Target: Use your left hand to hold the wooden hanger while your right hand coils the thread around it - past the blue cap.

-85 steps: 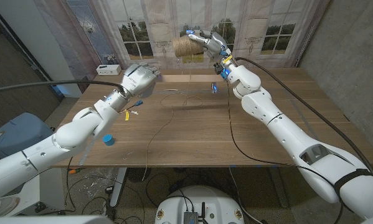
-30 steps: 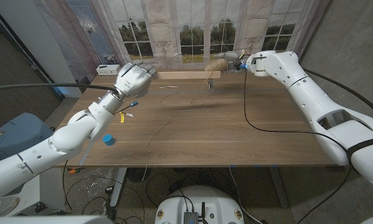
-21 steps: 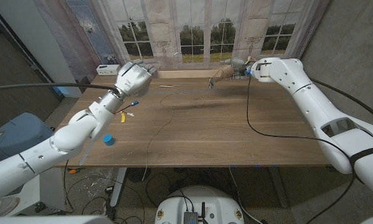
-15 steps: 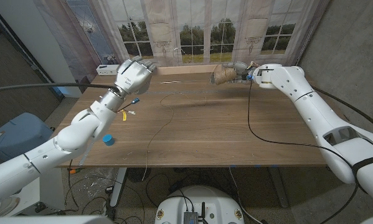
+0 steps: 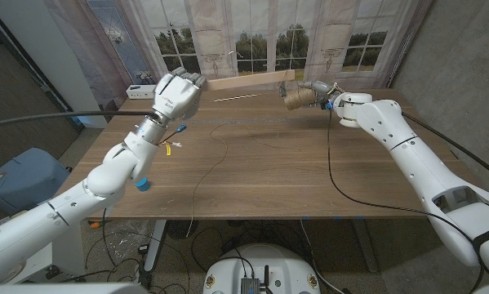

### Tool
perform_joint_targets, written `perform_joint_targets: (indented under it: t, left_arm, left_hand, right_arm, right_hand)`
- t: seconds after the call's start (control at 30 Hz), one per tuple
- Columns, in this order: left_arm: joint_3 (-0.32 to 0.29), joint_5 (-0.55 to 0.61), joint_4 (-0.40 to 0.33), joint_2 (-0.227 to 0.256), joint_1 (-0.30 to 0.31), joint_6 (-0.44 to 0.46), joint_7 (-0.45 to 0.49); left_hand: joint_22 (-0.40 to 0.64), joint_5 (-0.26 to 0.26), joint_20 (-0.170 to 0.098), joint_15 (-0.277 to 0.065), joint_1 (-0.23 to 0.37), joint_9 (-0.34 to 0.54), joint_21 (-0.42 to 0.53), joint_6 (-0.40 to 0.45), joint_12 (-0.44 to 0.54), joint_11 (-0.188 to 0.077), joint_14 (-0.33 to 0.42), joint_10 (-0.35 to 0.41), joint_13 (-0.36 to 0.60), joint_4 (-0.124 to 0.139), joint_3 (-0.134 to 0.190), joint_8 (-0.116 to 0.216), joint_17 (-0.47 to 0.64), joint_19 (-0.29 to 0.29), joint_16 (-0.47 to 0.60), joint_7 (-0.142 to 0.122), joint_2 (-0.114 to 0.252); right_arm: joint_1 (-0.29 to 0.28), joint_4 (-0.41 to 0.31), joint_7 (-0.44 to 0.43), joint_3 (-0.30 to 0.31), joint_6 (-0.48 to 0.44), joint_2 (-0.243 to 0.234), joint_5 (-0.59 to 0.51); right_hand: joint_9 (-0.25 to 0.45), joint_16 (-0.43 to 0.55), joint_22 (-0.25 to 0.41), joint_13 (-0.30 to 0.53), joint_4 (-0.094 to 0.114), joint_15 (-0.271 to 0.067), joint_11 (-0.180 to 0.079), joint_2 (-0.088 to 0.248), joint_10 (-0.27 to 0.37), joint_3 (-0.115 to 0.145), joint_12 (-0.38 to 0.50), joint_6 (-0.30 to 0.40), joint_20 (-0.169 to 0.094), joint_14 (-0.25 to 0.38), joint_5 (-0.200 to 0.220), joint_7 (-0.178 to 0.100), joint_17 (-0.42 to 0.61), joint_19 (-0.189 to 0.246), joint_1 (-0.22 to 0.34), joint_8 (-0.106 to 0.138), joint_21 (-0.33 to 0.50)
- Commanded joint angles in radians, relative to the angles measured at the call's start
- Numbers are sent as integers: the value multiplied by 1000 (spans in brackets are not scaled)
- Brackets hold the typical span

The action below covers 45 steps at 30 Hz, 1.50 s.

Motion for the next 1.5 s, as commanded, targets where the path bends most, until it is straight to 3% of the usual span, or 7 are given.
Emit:
perform_joint_targets:
  t: [0.03, 0.47, 0.73, 0.97, 1.1, 1.5]
  left_arm:
    - [34, -25, 57, -104, -42, 45, 121]
    - [56, -99, 89, -137, -86, 34, 151]
    - [64, -94, 64, -75, -99, 19, 52]
    - [66, -72, 47, -42, -101, 30, -31]
    - [70, -65, 48, -38, -107, 26, -46]
    - [78, -40, 51, -46, -119, 30, -49]
  left_hand:
    - [3, 18, -91, -275, -11, 187, 8, 118, 1, -146, 219, 155, 20, 20, 63, 2, 203, 0, 7, -102, 39]
    - [3, 15, -91, -275, -10, 186, 14, 122, -2, -147, 232, 160, 19, 18, 63, -3, 202, 7, 6, -100, 38]
    - [3, 14, -94, -276, -10, 188, 16, 123, -6, -148, 232, 156, 20, 17, 64, -6, 200, 8, 2, -102, 37]
    - [2, 14, -96, -276, -11, 189, 16, 122, -8, -148, 229, 157, 21, 18, 64, -9, 202, 7, 0, -103, 37]
    - [2, 14, -96, -276, -12, 191, 16, 121, -10, -149, 228, 156, 21, 18, 64, -10, 204, 6, -1, -103, 36]
    - [2, 15, -98, -276, -13, 193, 16, 123, -12, -148, 225, 158, 24, 18, 65, -14, 206, 5, -5, -104, 36]
  right_arm:
    - [-100, -110, -102, 0, 94, -5, -53]
    - [-210, -162, -162, 13, 158, 4, -69]
    - [-277, -173, -160, 42, 210, -2, -54]
    - [-380, -115, 40, 79, 442, -32, -43]
    - [-416, -90, 113, 81, 546, -48, -69]
    - [-444, 76, 446, 82, 870, -80, -95]
  right_hand:
    - [4, -7, -1, 4, 0, -349, 4, 325, 9, 10, 5, 6, -119, 289, 6, 4, 63, 4, 337, -7, 9]
    - [4, -13, -14, 3, 0, -349, 3, 324, 9, 14, 4, 8, -118, 297, 6, 3, 67, -1, 336, -8, 21]
    - [4, -18, -20, 3, 1, -349, 3, 323, 8, 15, 4, 7, -119, 300, 6, 2, 68, -4, 335, -9, 29]
    - [5, -20, -24, 6, 2, -349, 1, 322, 4, 16, 3, 7, -120, 301, 5, -1, 72, -10, 334, -10, 33]
    - [5, -21, -26, 9, 3, -349, 0, 322, 1, 16, 3, 6, -122, 301, 5, -1, 77, -16, 332, -10, 38]
    - [6, -24, -28, 16, 6, -348, -9, 324, -4, 16, 5, 4, -124, 300, 3, -10, 89, -32, 328, -12, 49]
